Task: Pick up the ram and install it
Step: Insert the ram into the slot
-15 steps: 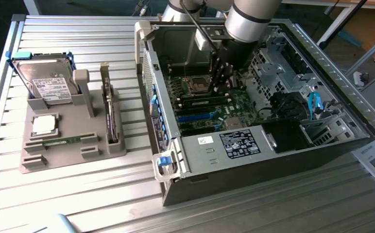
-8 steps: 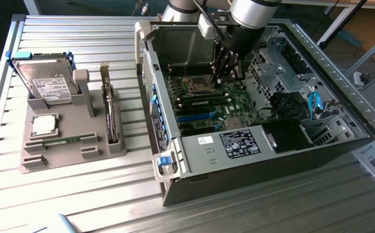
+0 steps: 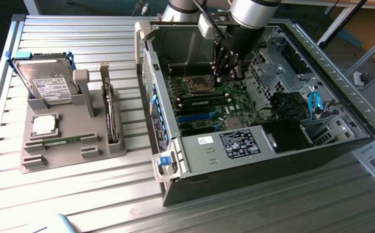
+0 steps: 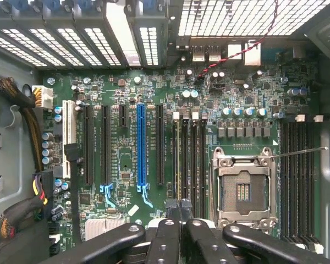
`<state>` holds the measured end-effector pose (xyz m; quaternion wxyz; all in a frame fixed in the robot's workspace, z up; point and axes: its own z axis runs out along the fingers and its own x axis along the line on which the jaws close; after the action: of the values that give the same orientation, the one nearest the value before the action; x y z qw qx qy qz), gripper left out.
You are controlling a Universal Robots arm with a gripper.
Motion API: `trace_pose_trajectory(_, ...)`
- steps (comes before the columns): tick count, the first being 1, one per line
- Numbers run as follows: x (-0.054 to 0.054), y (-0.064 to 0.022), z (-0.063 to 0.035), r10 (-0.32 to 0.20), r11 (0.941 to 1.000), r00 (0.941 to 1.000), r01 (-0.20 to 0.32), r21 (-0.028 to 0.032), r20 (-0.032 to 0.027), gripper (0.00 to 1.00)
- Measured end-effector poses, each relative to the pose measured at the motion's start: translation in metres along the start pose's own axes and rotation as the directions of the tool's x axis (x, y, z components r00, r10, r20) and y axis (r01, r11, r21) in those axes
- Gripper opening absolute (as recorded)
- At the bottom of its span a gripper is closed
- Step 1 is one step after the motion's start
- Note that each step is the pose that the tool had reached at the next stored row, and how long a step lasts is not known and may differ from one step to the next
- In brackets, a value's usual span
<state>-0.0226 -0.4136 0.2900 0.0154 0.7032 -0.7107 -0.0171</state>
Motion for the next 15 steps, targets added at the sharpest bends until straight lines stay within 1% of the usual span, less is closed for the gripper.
trace_pose_trajectory(4,0.000,-0.0009,-0.0001,0.000,1.0000,1.0000,0.000,-0.0001,-0.0002,0.10)
trace_pose_trajectory(5,0.000,-0.0036,-0.0002,0.000,1.0000,1.0000,0.000,-0.0001,-0.0002,0.10)
trace_pose_trajectory(7,0.000,-0.0159,-0.0007,0.000,1.0000,1.0000,0.000,-0.0001,0.0000,0.10)
trace_pose_trajectory(9,0.000,-0.0227,-0.0010,0.000,1.0000,1.0000,0.000,0.0000,0.0000,0.10)
trace_pose_trajectory(10,0.000,-0.0276,-0.0013,0.000,1.0000,1.0000,0.000,-0.0001,-0.0001,0.10)
trace_pose_trajectory(15,0.000,-0.0378,-0.0018,0.000,1.0000,1.0000,0.000,-0.0001,-0.0001,0.10)
